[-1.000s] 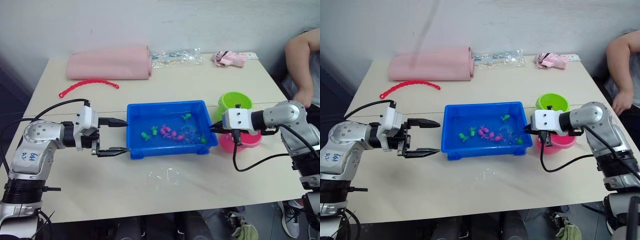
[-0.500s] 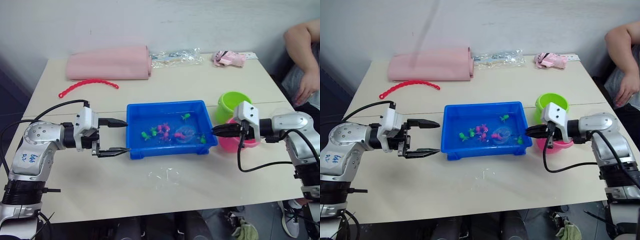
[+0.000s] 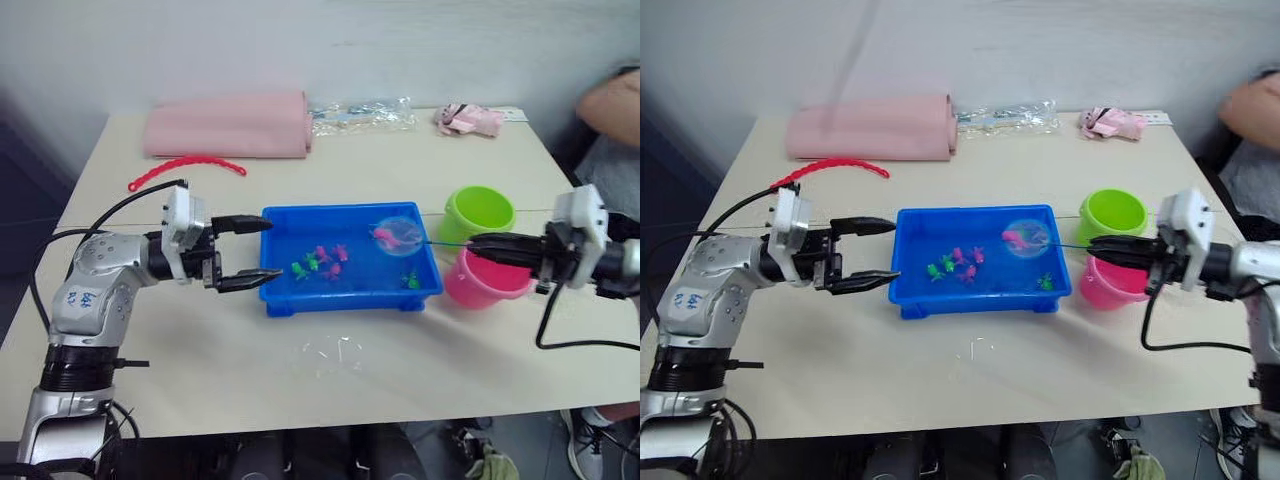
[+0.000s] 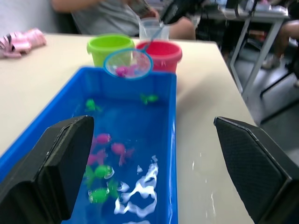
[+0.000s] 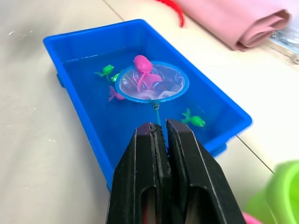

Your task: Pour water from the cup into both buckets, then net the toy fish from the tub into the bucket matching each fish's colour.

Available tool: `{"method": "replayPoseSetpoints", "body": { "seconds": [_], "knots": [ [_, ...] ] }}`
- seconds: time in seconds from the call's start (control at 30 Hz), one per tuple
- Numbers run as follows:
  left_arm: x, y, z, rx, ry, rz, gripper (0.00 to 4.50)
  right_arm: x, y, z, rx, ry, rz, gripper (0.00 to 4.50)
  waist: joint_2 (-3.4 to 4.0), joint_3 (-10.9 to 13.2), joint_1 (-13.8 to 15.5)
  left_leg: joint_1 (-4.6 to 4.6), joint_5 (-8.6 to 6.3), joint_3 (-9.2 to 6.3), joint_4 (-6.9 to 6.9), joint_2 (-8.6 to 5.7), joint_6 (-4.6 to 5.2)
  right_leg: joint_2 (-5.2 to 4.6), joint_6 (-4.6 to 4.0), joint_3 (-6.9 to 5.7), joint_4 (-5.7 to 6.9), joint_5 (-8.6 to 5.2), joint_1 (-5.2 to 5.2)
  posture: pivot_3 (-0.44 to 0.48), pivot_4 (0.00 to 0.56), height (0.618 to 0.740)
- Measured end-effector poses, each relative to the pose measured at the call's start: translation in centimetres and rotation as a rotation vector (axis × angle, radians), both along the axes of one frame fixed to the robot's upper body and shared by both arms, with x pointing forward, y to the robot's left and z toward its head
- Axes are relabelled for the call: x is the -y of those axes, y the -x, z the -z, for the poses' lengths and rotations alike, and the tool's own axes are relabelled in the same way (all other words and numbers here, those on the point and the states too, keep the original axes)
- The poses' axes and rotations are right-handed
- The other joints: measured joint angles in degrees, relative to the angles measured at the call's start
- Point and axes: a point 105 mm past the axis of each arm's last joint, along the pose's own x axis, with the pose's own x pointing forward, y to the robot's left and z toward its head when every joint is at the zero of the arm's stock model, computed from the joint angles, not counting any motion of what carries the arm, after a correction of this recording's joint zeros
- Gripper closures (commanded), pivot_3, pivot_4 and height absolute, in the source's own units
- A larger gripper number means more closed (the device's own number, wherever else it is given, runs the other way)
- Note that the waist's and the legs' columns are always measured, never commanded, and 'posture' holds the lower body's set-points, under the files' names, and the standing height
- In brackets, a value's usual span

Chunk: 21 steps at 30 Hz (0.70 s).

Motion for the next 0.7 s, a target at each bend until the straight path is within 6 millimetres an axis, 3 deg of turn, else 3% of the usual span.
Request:
{"method": "replayPoseSetpoints", "body": {
  "seconds": [0.13, 0.37, 0.5, 0.7],
  "knots": [
    [0.9, -0.2, -0.7, -0.010, 0.048, 0.026, 0.02, 2.3, 1.8, -0.3, 0.034, -0.001, 0.110, 4.50, 0.00, 0.0, 0.2, 0.05, 0.01, 0.00, 0.02, -0.03, 0.02, 0.00, 0.06, 0.02, -0.10, 0.03, 0.08, 0.000, 0.150, 0.740],
    [2.4, -0.2, -0.2, -0.039, 0.067, 0.088, 0.02, 6.6, 4.8, 0.8, 0.054, 0.043, 0.304, 4.50, 0.00, 0.0, 0.7, 0.11, 0.01, 0.05, 0.02, -0.05, 0.03, 0.04, 0.07, 0.09, -0.22, 0.04, 0.09, 0.000, 0.150, 0.740],
    [3.3, -0.2, -0.2, -0.042, 0.073, 0.119, 0.02, 7.8, 5.5, 1.2, 0.121, 0.102, 0.369, 4.50, 0.00, 0.0, 0.5, 0.35, 0.02, 0.13, -0.01, -0.05, 0.04, 0.06, 0.07, 0.21, -0.18, 0.04, 0.21, 0.000, 0.150, 0.740],
    [3.9, -0.2, 0.6, -0.074, 0.070, 0.148, 0.02, 9.9, 5.5, 1.6, 0.325, 0.359, 0.444, 4.50, 0.00, 0.0, 0.1, 0.53, 0.02, 0.29, -0.09, -0.05, 0.04, 0.04, 0.08, 0.37, -0.17, 0.04, 0.27, 0.000, 0.150, 0.740]
  ]
}}
